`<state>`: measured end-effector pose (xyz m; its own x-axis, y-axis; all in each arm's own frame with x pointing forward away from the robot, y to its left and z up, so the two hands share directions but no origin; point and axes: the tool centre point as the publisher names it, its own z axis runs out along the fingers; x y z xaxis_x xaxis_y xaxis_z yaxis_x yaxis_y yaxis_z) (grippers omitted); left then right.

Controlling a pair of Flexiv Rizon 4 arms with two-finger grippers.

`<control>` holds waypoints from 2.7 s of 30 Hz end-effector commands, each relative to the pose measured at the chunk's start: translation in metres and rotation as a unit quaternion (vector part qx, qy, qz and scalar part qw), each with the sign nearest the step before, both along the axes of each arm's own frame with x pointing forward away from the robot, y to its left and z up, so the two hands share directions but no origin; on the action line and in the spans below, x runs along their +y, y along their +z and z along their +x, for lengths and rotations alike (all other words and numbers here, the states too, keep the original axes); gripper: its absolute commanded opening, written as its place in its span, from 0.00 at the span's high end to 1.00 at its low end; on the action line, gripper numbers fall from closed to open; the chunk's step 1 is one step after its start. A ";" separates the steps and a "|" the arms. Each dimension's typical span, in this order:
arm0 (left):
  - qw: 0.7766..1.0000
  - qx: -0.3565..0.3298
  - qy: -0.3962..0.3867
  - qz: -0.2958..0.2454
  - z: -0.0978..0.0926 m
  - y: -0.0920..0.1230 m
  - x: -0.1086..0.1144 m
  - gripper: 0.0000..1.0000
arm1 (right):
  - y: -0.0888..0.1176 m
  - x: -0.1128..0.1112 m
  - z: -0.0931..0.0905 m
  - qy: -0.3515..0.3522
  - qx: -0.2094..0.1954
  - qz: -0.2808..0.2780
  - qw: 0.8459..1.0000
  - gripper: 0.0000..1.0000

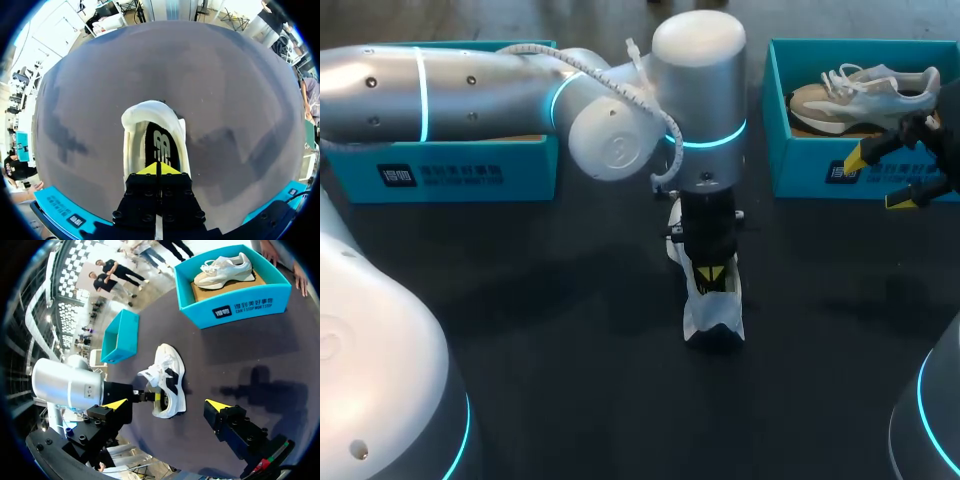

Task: Take the shoe out of the shoebox, open the shoe tongue, remove and reinsert the insole, then place the shoe into the shoebox

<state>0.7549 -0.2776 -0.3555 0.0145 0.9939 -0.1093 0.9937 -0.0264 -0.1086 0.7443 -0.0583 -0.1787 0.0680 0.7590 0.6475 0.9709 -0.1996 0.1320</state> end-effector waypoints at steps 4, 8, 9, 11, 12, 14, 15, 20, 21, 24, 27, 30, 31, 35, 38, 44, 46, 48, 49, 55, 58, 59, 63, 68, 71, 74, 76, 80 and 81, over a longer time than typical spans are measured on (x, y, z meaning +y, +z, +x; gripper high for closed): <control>1.000 0.001 -0.001 0.003 0.004 -0.004 -0.001 0.51 | 0.000 0.001 0.000 -0.001 0.001 -0.002 1.000 0.00; 1.000 0.000 -0.003 0.004 0.006 -0.005 -0.002 0.40 | 0.000 0.001 0.000 -0.001 0.001 -0.002 1.000 0.00; 1.000 0.000 -0.003 0.004 0.006 -0.005 -0.003 0.38 | 0.000 0.001 0.000 -0.001 0.001 -0.002 1.000 0.00; 1.000 -0.001 -0.004 0.004 0.009 -0.006 -0.003 0.36 | 0.000 0.001 0.000 -0.001 0.001 -0.002 1.000 0.00; 1.000 -0.001 -0.004 0.004 0.010 -0.007 -0.004 0.36 | 0.000 0.001 0.000 -0.001 0.001 -0.002 1.000 0.00; 1.000 -0.001 -0.005 0.005 0.012 -0.008 -0.004 0.33 | 0.000 0.001 0.000 -0.001 0.001 -0.002 1.000 0.00; 1.000 -0.001 -0.005 0.005 0.013 -0.008 -0.005 0.33 | 0.000 0.001 0.000 -0.001 0.001 -0.002 1.000 0.00; 1.000 0.002 -0.004 -0.003 0.014 -0.004 -0.005 0.46 | 0.000 0.001 0.000 -0.001 0.001 -0.002 1.000 0.00; 1.000 0.002 -0.005 -0.003 0.014 -0.004 -0.004 0.45 | 0.000 0.001 0.000 -0.001 0.001 -0.002 1.000 0.00; 1.000 0.002 -0.006 -0.001 0.014 -0.006 -0.004 0.43 | 0.000 0.001 0.000 -0.001 0.001 -0.002 1.000 0.00; 1.000 0.002 -0.002 0.002 0.017 -0.008 -0.004 0.26 | 0.000 0.001 0.000 -0.001 0.001 -0.002 1.000 0.00; 1.000 0.002 -0.002 0.006 0.020 -0.009 -0.003 0.10 | 0.000 0.001 0.000 -0.001 0.001 -0.002 1.000 0.00; 1.000 0.002 -0.002 0.006 0.021 -0.009 -0.003 0.09 | 0.000 0.001 0.000 -0.001 0.001 -0.002 1.000 0.00; 1.000 0.000 0.001 0.008 0.026 -0.006 -0.003 0.00 | 0.000 0.001 0.000 -0.001 0.001 -0.002 1.000 0.00; 1.000 -0.002 0.003 0.008 0.029 -0.005 -0.005 0.00 | 0.000 0.001 0.000 -0.001 0.001 -0.002 1.000 0.00; 1.000 -0.005 0.005 0.011 0.038 -0.003 -0.006 0.00 | 0.000 0.001 0.000 -0.001 0.001 -0.002 1.000 0.00; 1.000 -0.007 0.006 0.011 0.040 -0.002 -0.005 0.00 | 0.000 0.001 0.000 -0.001 0.001 -0.002 1.000 0.00; 1.000 -0.010 0.008 0.012 0.045 -0.001 -0.005 0.02 | 0.000 0.001 0.000 -0.001 0.001 -0.002 1.000 0.00; 1.000 -0.011 0.010 0.011 0.047 -0.001 -0.004 0.02 | 0.000 0.001 0.000 -0.001 0.001 -0.002 1.000 0.00; 1.000 -0.013 0.014 0.001 0.050 0.015 0.000 0.02 | 0.000 0.001 0.000 -0.001 0.001 -0.002 1.000 0.00; 1.000 -0.015 0.013 -0.006 0.050 0.028 0.002 0.02 | 0.000 0.001 0.000 -0.001 0.001 -0.002 1.000 0.00; 1.000 -0.017 0.014 -0.006 0.050 0.032 0.003 0.02 | 0.000 0.001 0.000 -0.001 0.001 -0.002 1.000 0.00; 1.000 -0.020 0.015 -0.015 0.049 0.049 0.007 0.02 | 0.000 0.001 0.000 -0.001 0.001 -0.002 1.000 0.00; 0.999 -0.030 0.013 -0.019 0.047 0.070 0.014 0.00 | 0.000 0.001 0.000 -0.001 0.001 -0.002 1.000 0.00; 0.999 -0.032 0.016 -0.021 0.048 0.079 0.018 0.03 | 0.000 0.001 0.000 -0.001 0.001 -0.002 1.000 0.00; 0.999 -0.035 0.018 -0.020 0.049 0.084 0.019 0.16 | 0.000 0.001 0.000 -0.001 0.001 -0.002 1.000 0.00; 0.999 -0.037 0.020 -0.018 0.049 0.086 0.020 0.23 | 0.000 0.001 0.000 -0.001 0.001 -0.002 1.000 0.00; 0.999 -0.029 0.022 -0.015 0.048 0.086 0.022 0.28 | 0.000 0.001 0.000 -0.001 0.001 -0.002 1.000 0.00; 0.999 -0.024 0.021 -0.013 0.048 0.085 0.023 0.27 | 0.000 0.001 0.000 -0.001 0.001 -0.002 1.000 0.00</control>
<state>0.8020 -0.2561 -0.2704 -0.0236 0.9905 -0.1356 0.9984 0.0164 -0.0538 0.7442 -0.0583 -0.1787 0.0681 0.7591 0.6475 0.9709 -0.1996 0.1320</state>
